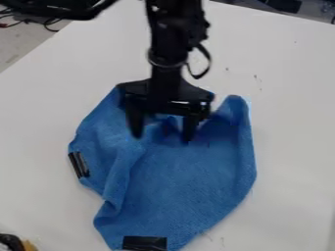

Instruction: Move the cloth from the right to the left of the table

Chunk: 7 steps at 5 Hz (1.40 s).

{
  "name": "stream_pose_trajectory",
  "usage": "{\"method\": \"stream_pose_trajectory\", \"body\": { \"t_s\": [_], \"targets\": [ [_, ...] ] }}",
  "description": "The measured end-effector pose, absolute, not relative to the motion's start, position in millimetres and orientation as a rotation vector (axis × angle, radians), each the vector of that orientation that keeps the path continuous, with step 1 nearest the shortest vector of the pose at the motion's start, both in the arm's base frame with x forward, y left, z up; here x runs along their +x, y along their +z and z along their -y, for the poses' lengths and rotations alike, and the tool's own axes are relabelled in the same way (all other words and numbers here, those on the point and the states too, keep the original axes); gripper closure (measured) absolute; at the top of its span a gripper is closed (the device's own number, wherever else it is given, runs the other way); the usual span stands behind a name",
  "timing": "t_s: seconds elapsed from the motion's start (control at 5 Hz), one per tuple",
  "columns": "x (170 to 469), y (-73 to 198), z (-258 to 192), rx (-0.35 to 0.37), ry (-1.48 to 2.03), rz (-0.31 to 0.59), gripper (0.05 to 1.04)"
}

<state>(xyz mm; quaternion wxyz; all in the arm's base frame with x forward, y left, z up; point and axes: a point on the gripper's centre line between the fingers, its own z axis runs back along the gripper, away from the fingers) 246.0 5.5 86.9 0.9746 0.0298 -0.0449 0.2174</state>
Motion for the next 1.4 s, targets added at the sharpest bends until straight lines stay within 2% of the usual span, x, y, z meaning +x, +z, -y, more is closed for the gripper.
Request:
{"method": "stream_pose_trajectory", "body": {
  "t_s": [0.4,0.6,1.0,1.4],
  "targets": [
    [232,87,-69,0.047,0.550,0.079,0.083],
    [219,65,-85,0.048,0.582,0.039,0.083],
    [201,40,-101,0.084,0.653,0.006,0.083],
    [202,8,-104,0.042,0.661,-0.027,0.083]
  ]
}}
